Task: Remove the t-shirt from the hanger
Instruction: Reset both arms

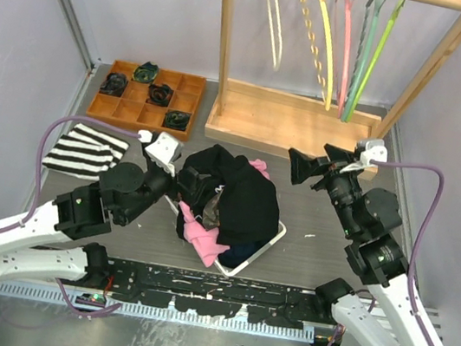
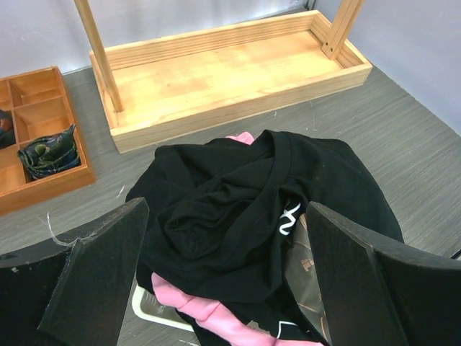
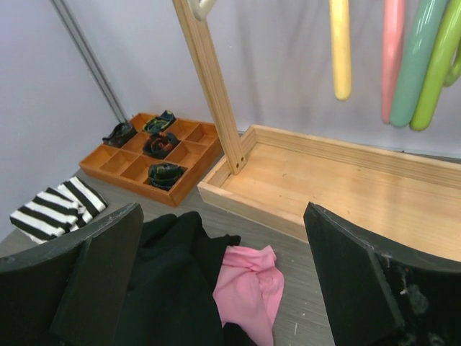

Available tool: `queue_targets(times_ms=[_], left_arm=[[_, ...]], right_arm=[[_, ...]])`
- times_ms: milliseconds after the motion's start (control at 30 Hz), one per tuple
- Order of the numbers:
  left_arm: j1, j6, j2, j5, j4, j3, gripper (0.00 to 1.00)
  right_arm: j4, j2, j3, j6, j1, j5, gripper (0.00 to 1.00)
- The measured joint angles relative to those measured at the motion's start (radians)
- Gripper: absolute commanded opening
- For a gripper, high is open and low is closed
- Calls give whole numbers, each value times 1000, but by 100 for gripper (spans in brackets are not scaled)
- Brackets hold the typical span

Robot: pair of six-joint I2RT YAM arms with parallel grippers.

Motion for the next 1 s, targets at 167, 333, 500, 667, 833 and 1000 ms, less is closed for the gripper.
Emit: queue_targets(times_ms=[167, 333, 500, 667, 833, 1000], left_arm=[[0, -1, 8, 0, 20, -1, 98], [0, -4, 9, -1, 42, -6, 98], [0, -12, -42, -20, 40, -42, 98], [0, -20, -148, -108, 19, -97, 98], [0, -21, -258, -218, 1, -175, 98], [0, -14, -362, -344, -22, -229, 98]], right_arm=[[15, -64, -99, -36, 0, -56, 100], [37, -103, -191, -36, 0, -91, 100], [35, -159, -256, -31, 2, -73, 100], [19, -242, -262, -18, 3, 8, 100], [16, -317, -263, 3, 3, 109, 100], [-21, -330, -270, 29, 3, 249, 100]])
